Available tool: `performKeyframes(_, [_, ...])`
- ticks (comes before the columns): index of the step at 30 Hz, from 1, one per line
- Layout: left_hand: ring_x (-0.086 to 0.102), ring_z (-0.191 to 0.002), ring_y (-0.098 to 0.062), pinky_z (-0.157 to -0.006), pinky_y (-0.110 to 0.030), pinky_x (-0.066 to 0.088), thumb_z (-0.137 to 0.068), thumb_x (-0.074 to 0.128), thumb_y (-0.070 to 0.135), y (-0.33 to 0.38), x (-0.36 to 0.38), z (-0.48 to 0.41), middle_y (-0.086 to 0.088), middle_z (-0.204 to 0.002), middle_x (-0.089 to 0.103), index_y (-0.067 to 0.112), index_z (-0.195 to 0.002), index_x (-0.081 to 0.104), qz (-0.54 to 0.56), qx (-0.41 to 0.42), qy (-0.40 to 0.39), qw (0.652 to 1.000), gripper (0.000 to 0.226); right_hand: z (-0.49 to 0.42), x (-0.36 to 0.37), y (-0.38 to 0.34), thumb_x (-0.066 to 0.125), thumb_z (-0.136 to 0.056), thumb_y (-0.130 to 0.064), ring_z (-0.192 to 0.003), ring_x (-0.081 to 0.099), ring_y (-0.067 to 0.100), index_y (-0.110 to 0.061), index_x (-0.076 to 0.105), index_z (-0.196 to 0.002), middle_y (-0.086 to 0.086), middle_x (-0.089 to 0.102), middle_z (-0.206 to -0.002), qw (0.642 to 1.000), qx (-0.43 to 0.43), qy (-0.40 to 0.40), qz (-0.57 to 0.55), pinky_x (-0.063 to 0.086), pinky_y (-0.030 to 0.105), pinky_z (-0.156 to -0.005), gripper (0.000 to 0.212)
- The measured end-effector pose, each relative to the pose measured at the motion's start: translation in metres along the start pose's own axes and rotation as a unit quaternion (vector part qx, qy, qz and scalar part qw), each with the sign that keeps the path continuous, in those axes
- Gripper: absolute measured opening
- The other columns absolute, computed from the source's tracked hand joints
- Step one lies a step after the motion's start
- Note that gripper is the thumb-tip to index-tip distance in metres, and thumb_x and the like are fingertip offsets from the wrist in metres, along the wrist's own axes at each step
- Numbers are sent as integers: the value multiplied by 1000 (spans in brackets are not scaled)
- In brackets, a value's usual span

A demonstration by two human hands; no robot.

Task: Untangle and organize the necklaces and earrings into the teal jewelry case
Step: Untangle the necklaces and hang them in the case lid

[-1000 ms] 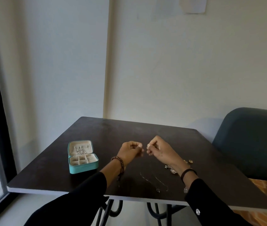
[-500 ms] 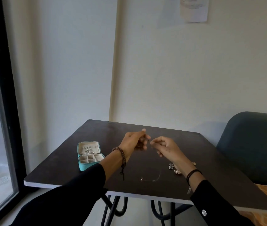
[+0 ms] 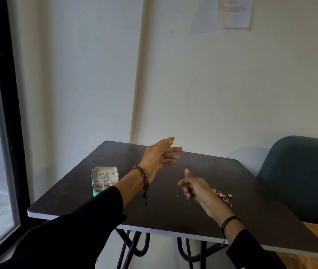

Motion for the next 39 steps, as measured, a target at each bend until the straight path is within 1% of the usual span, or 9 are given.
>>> performKeyframes(4, [70, -103, -27, -95, -41, 56, -98, 59, 34, 1, -8, -2, -9, -112, 74, 16, -133, 55, 24, -11, 15, 1000, 40, -2, -1, 18, 44, -109, -32, -73, 55, 14, -6, 71, -104, 1, 56, -79, 1000, 19, 8, -16, 50, 31, -77, 38])
performKeyframes(6, [71, -105, -27, -96, -40, 56, -99, 57, 29, 2, -13, -2, -10, -111, 74, 17, -135, 55, 20, -10, 19, 1000, 38, -2, -4, 25, 44, -109, -20, -82, 58, 17, -9, 70, -108, 5, 58, -88, 999, 21, 17, -21, 52, 33, -87, 29])
performKeyframes(9, [72, -104, -25, -97, -40, 55, -100, 55, 19, 5, -22, -2, -9, -110, 75, 17, -138, 54, 6, -2, 35, 999, 38, 2, -4, 25, 48, -107, -11, -92, 63, 17, -12, 71, -111, 5, 64, -95, 1000, -4, 21, -12, 54, 34, -96, 23])
performKeyframes(14, [72, -102, -20, -99, -38, 53, -100, 55, 15, 2, -35, 3, -6, -108, 76, 18, -142, 50, -47, -1, 49, 998, 43, 11, -5, -1, 70, -95, -10, -88, 72, 19, -11, 74, -106, 7, 77, -92, 995, -74, 61, -32, 56, 25, -80, 12])
performKeyframes(17, [72, -102, -19, -97, -35, 53, -99, 57, 18, -5, -39, 9, -6, -109, 76, 17, -142, 49, -64, -7, 45, 997, 44, 15, 4, -24, 75, -90, -11, -79, 73, 16, -6, 72, -106, 9, 79, -90, 992, -103, 51, -60, 56, 20, -72, 16])
performKeyframes(22, [73, -100, -20, -99, -35, 52, -98, 60, 24, -17, -38, 15, -10, -109, 75, 12, -138, 52, -91, -22, 36, 995, 42, 22, 16, -69, 76, -90, -11, -74, 71, 13, -5, 71, -105, 9, 79, -90, 984, -157, 38, -74, 55, 18, -71, 17])
performKeyframes(27, [74, -94, -23, -94, -33, 55, -102, 51, 38, -21, -31, 19, -13, -99, 77, 8, -118, 66, -132, -25, 28, 991, 38, 23, 22, -98, 78, -89, -14, -72, 70, 11, -7, 70, -103, 2, 77, -81, 978, -192, 34, -70, 55, 19, -74, 17])
performKeyframes(33, [64, -72, -14, -72, -23, 53, -104, 42, 43, -18, -32, 20, -5, -79, 71, 8, -89, 75, -169, -45, 56, 983, 50, 22, 19, -112, 78, -90, -18, -66, 68, 8, -6, 69, -104, -1, 77, -81, 975, -203, 65, -65, 57, 18, -71, 20])
performKeyframes(39, [56, -67, -12, -69, -23, 51, -99, 54, 40, -15, -32, 22, 0, -71, 62, 3, -94, 76, -173, -47, 39, 983, 44, 20, 23, -95, 67, -99, -24, -64, 65, 8, -12, 69, -103, 1, 77, -84, 981, -172, 81, -26, 51, 21, -62, 13])
Point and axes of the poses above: each hand's wrist, its own z-axis away from the middle knuckle, its own x-axis out of the palm, y = z × x, the point moved 10 cm from there along -z, towards the middle knuckle
